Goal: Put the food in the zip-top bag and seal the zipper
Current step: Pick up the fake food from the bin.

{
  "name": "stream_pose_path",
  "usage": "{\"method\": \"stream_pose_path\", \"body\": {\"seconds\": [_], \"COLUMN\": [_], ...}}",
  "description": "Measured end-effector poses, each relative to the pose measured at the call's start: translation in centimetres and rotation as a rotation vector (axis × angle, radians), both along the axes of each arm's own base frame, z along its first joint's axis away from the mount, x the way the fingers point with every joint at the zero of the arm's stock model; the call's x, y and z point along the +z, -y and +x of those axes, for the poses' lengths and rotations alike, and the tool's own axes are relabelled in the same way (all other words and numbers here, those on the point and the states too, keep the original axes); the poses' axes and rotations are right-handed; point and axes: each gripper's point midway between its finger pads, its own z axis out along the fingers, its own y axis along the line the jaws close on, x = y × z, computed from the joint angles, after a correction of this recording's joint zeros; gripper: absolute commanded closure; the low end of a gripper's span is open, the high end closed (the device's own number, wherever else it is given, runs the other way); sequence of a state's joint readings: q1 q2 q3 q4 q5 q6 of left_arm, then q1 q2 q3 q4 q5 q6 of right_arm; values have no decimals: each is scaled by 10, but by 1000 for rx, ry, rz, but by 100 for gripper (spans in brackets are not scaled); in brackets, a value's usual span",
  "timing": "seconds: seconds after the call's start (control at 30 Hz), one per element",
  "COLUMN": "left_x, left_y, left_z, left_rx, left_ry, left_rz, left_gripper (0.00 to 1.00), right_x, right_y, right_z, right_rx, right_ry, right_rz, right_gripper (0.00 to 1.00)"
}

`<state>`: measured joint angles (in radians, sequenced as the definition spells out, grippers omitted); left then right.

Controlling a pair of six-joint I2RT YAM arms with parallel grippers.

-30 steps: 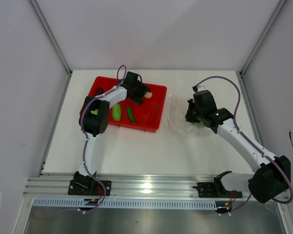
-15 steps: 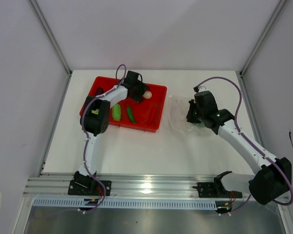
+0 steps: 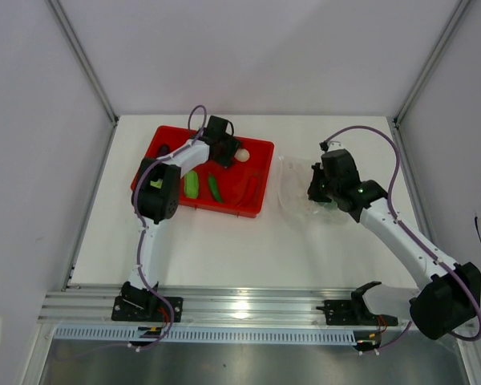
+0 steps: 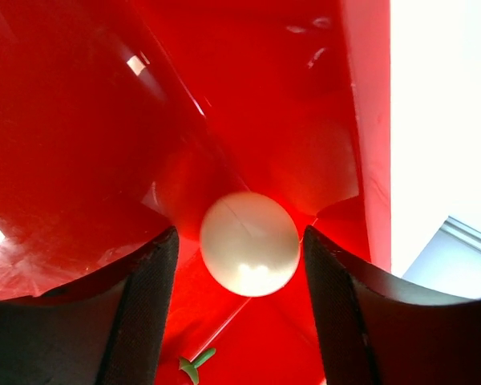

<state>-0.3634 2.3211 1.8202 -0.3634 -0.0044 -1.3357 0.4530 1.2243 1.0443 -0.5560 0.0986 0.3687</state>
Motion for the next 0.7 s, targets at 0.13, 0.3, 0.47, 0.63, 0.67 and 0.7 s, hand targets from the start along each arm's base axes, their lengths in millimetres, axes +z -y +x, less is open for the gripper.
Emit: {"method": "stream_pose_path", "body": {"seconds": [0.13,0.3,0.47,0.63,0.67,0.7], "left_x": [-1,-2,-2,-2,-1,0], "left_y": [-2,-3,-2,1,3,3], "left_z": [-1,-1,-1,-2,-2,-2], "left_rx": [5,7,3,-20,-27,-31], "left_ry": [-6,-7,-6,-6,-3,-1], "left_rz": [9,13,15,3,0,0], "left_gripper": [45,46,42,33,33,32], "right_x": [4,7,4,3,3,2], "right_y": [2,4,4,4,4,4], "right_z": [0,0,-2,-2,-2,-2], "right_rx": [-5,-9,-8,-9,-9,-9], "right_ry": [13,23,16,14,14,13], "right_rz": [1,2,-1,-3,-3,-3], "right_gripper": [100,100,100,100,100,100]}}
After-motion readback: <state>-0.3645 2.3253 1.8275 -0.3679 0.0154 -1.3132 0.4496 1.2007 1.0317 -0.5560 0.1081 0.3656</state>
